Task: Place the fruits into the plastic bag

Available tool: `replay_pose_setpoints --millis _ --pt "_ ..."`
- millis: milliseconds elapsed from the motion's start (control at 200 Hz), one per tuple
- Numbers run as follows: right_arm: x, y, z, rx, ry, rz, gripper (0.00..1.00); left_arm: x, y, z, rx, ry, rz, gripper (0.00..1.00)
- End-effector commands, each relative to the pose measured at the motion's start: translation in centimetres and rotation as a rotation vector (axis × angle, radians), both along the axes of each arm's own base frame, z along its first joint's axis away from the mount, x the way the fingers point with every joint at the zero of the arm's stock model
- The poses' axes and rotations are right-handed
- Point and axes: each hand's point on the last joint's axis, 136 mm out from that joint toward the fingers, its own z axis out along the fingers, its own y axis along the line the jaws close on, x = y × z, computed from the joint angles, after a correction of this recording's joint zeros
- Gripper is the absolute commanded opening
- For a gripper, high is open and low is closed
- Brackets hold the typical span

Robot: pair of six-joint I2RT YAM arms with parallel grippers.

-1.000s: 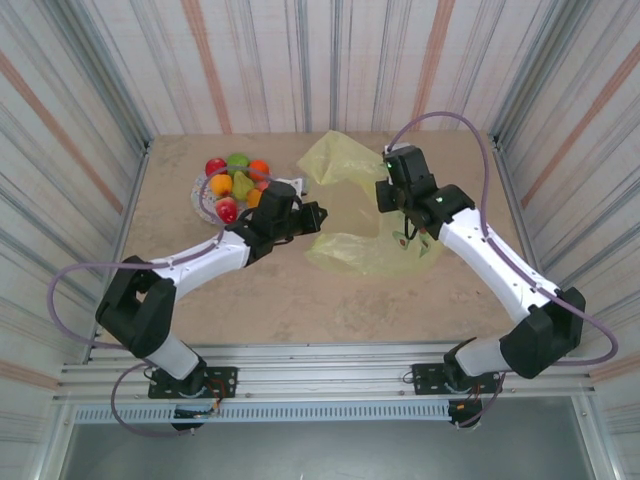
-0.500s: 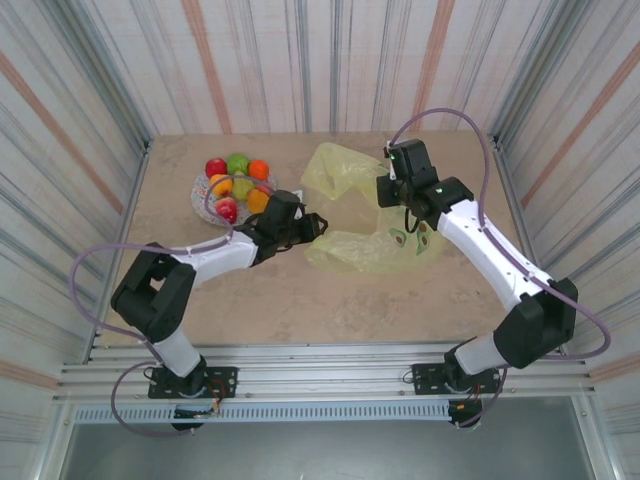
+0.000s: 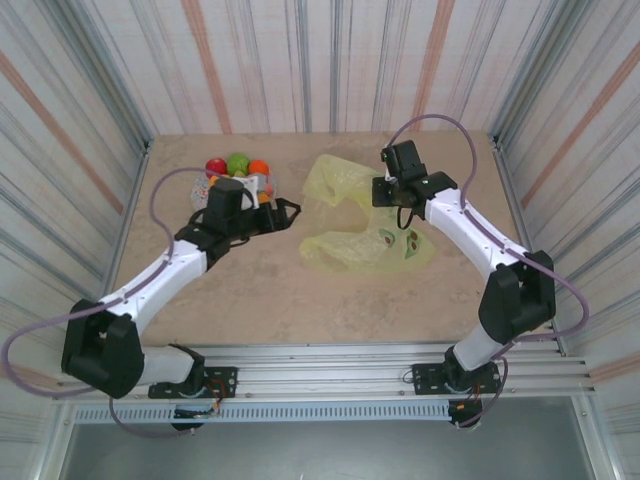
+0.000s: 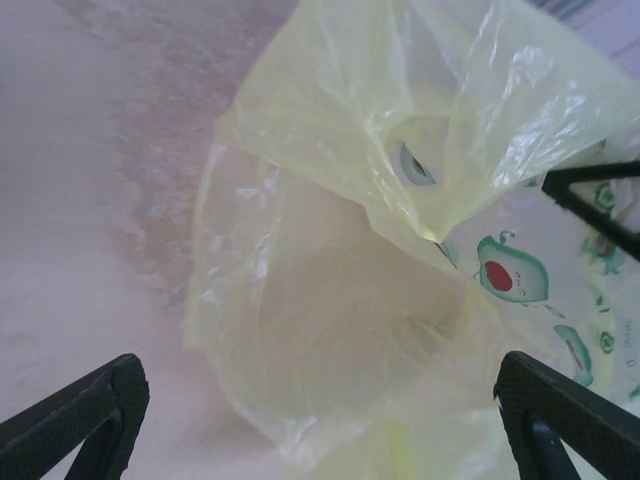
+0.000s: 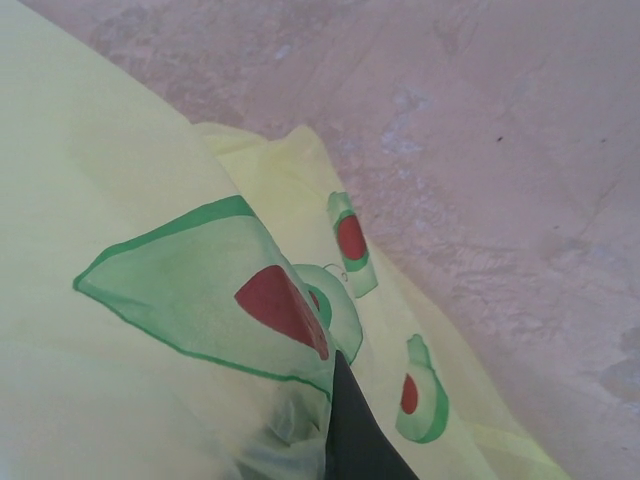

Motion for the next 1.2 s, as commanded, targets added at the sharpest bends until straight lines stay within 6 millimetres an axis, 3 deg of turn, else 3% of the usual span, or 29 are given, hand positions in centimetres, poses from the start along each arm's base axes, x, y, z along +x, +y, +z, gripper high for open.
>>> replay_pose_setpoints --millis 0,185,431,611,837,1192 --pt "0.6 0.9 -0.5 0.060 0.009 -0.004 0.00 -1.0 4.3 -0.8 0.057 0.102 0.069 0.94" --pt "0.8 1.8 -1.0 0.085 0.009 0.031 0.00 0.4 11.4 -1.1 0.175 0.142 0.246 0.96" --pt "0.9 2.4 -1.8 0.125 0.014 0.068 0.00 3.1 16.3 -4.2 0.438 0.230 0.375 0.97" --pt "1.5 2.8 -1.7 0.158 0.019 0.091 0.00 6.3 17.6 -8.0 0.556 0.329 0.382 0.97" --pt "1.8 2.6 -1.8 0.161 0.033 0.104 0.00 9.5 17.7 -11.9 0.602 0.407 0.366 0.97" --pt "2.1 2.0 -2.4 0.161 0.052 0.092 0.00 12.5 17.6 -14.6 0.628 0.412 0.352 0.88"
